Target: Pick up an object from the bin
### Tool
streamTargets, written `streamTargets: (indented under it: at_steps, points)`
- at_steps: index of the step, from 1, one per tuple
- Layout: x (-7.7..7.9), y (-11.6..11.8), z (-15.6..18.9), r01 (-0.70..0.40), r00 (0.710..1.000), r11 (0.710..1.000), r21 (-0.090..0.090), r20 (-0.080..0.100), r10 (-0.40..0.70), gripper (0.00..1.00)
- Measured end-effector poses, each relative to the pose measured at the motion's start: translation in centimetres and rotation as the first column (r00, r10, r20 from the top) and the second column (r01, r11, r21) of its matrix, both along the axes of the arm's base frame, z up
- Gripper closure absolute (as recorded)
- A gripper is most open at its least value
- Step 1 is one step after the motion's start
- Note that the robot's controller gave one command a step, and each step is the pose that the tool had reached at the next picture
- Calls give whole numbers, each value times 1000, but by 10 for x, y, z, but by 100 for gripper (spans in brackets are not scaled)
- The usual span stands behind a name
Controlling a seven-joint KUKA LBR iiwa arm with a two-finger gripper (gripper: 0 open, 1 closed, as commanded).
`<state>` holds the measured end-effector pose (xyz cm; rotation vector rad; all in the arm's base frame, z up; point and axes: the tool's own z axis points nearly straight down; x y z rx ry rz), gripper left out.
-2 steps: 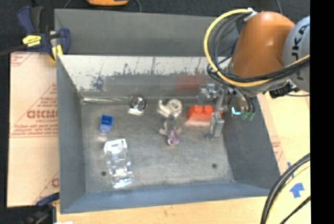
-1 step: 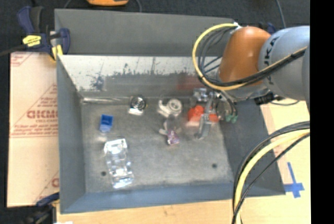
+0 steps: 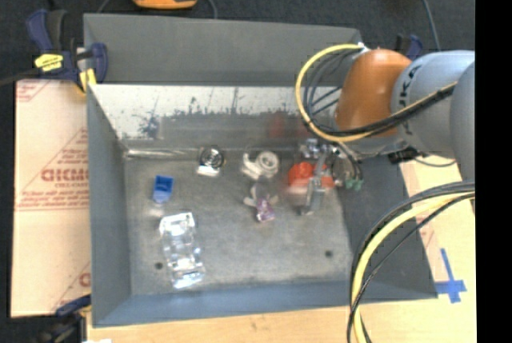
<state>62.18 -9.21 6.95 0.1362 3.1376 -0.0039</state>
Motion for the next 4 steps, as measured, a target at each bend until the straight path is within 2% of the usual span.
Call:
streamTargets:
  at_steps: [1, 2, 3, 4]
  points:
    - [1, 1, 3, -3, 1000, 1000, -1, 3, 3, 100]
    - [1, 1, 3, -4, 1000, 1000, -1, 3, 4, 100]
    - [-16, 9, 129, -43, 999, 999, -2, 11, 43, 100]
    - [-30, -4, 75, -20, 1000, 1000, 2, -2, 20, 100]
